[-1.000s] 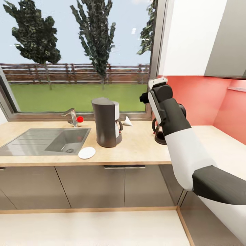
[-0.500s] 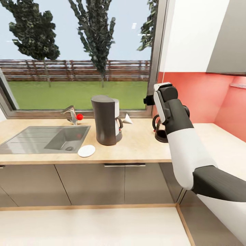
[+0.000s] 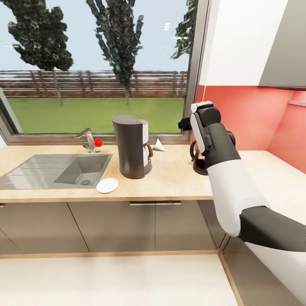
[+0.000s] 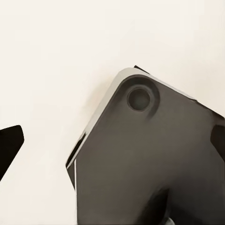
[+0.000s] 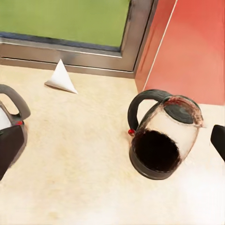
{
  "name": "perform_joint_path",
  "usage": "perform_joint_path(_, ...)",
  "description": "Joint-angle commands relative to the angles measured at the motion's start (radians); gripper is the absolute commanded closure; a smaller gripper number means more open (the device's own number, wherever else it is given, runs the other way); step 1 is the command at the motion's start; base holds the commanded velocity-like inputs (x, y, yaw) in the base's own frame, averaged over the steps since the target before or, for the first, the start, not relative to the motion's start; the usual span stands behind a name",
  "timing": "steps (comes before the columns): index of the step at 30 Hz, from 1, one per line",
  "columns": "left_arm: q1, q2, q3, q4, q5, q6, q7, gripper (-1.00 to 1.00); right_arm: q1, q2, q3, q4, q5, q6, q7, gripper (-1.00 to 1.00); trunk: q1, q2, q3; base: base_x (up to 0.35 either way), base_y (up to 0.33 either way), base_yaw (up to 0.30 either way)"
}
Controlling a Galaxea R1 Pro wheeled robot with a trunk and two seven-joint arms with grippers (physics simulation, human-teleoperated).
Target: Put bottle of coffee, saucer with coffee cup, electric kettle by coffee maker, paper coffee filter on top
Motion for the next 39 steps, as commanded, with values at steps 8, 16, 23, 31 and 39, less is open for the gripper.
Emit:
perform_joint_path(8, 0.001, -0.002, 0.006, -0.001, -0.005, -0.001, 0.001, -1.00, -0.001, 0.000, 0.050, -0.043, 0.012, 0.005, 0.005, -1.00, 0.000, -0.001, -0.011, 0.000, 0.000, -0.003)
perform_joint_path(16, 0.001, -0.001, 0.005, 0.000, -0.004, 0.001, 0.001, -1.00, -0.001, 0.000, 0.050, -0.045, 0.013, 0.005, 0.004, -1.00, -0.019, 0.034, -0.008, 0.000, 0.000, 0.000)
perform_joint_path(23, 0.001, 0.000, 0.005, 0.001, -0.003, 0.001, 0.001, -1.00, -0.001, 0.000, 0.050, -0.045, 0.011, 0.005, 0.002, -1.00, -0.046, 0.083, 0.002, 0.000, 0.000, 0.000)
perform_joint_path(31, 0.001, 0.000, 0.005, 0.002, -0.003, 0.002, 0.001, -1.00, -0.001, 0.000, 0.050, -0.045, 0.008, 0.005, 0.002, -1.00, -0.076, 0.139, 0.015, 0.000, 0.000, 0.000)
perform_joint_path(39, 0.001, 0.000, 0.005, 0.002, -0.004, 0.002, 0.001, -1.00, -0.001, 0.000, 0.053, -0.045, 0.007, 0.005, -0.001, -1.00, -0.107, 0.195, 0.027, 0.000, 0.000, 0.000)
